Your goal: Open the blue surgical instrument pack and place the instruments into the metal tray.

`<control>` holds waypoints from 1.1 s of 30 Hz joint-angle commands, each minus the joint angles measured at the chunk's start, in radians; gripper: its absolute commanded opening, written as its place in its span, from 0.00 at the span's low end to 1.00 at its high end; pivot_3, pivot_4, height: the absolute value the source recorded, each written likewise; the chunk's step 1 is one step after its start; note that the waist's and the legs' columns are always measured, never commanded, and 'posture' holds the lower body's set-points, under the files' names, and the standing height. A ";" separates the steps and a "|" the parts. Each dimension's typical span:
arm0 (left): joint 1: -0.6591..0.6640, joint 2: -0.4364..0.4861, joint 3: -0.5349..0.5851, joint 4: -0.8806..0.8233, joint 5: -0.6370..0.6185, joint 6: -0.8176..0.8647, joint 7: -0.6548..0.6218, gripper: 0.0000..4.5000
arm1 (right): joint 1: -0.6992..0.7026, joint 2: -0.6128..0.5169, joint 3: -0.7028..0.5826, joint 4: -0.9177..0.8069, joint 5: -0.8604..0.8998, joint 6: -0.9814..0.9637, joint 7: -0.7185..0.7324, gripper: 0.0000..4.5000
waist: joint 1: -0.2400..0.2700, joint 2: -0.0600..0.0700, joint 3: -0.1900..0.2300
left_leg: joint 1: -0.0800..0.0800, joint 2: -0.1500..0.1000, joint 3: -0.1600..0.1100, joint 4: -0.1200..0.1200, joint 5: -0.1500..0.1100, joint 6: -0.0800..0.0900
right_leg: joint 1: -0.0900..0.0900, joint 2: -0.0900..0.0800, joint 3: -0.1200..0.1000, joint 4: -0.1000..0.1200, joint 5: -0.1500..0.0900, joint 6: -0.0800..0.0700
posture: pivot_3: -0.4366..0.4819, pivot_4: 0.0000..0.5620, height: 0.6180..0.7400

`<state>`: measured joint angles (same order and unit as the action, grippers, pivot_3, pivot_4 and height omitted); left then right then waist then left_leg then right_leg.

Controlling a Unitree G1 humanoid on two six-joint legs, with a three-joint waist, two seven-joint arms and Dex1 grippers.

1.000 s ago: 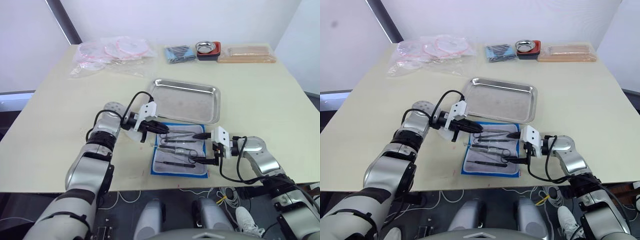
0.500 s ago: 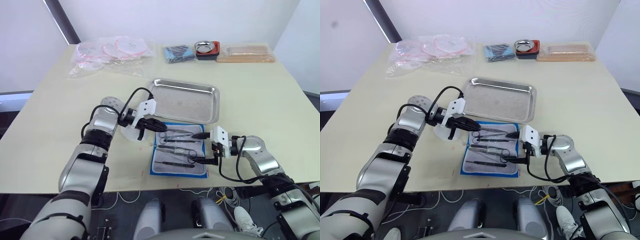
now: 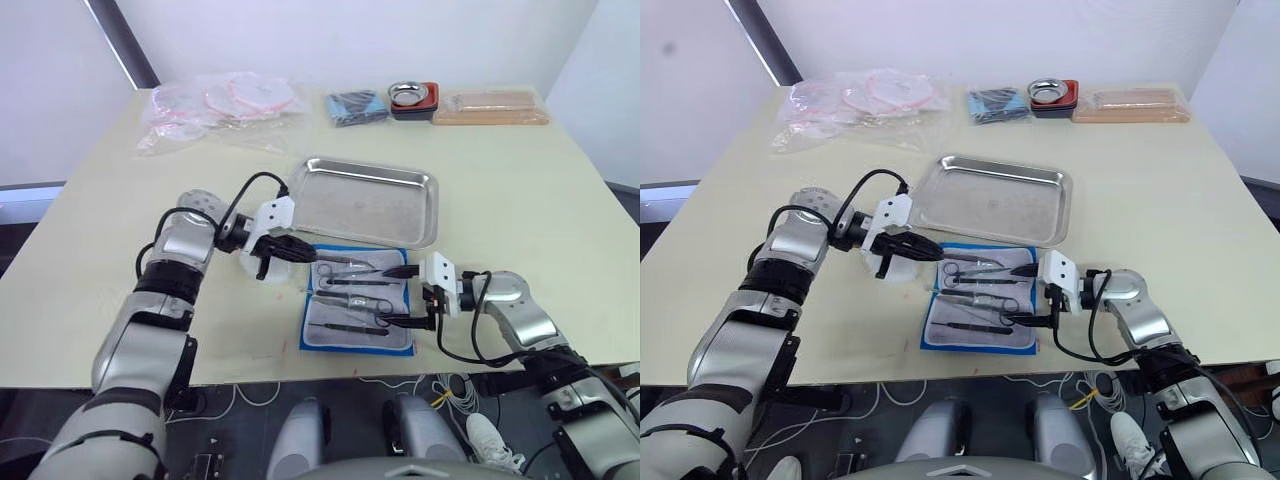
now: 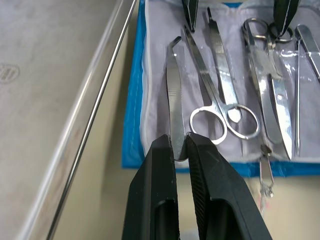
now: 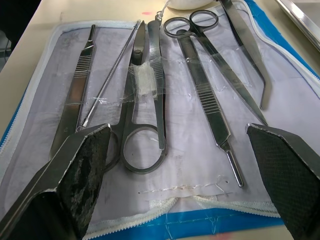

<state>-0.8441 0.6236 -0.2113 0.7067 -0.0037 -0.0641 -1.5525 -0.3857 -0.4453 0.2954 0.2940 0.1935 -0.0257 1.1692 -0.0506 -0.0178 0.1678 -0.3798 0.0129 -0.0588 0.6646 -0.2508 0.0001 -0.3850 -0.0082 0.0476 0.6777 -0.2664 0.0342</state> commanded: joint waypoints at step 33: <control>0.295 0.275 0.164 -0.513 -0.222 0.318 0.063 0.00 | 0.009 0.010 0.081 0.161 -0.109 0.017 -0.025 1.00 | -0.012 -0.001 0.000 | 0.000 0.011 0.005 -0.006 0.000 0.000 | -0.006 0.005 0.006 0.000 0.000 -0.003 | 0.48 0.27 1.00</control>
<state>-0.5485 0.8784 -0.0850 0.2442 -0.1973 0.2403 -1.4972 -0.4195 -0.4205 0.3183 0.3361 0.1935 -0.0474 1.1757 -0.0626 -0.0190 0.1681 -0.3796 0.0240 -0.0532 0.6588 -0.2508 0.0001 -0.3914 -0.0028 0.0535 0.6776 -0.2665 0.0312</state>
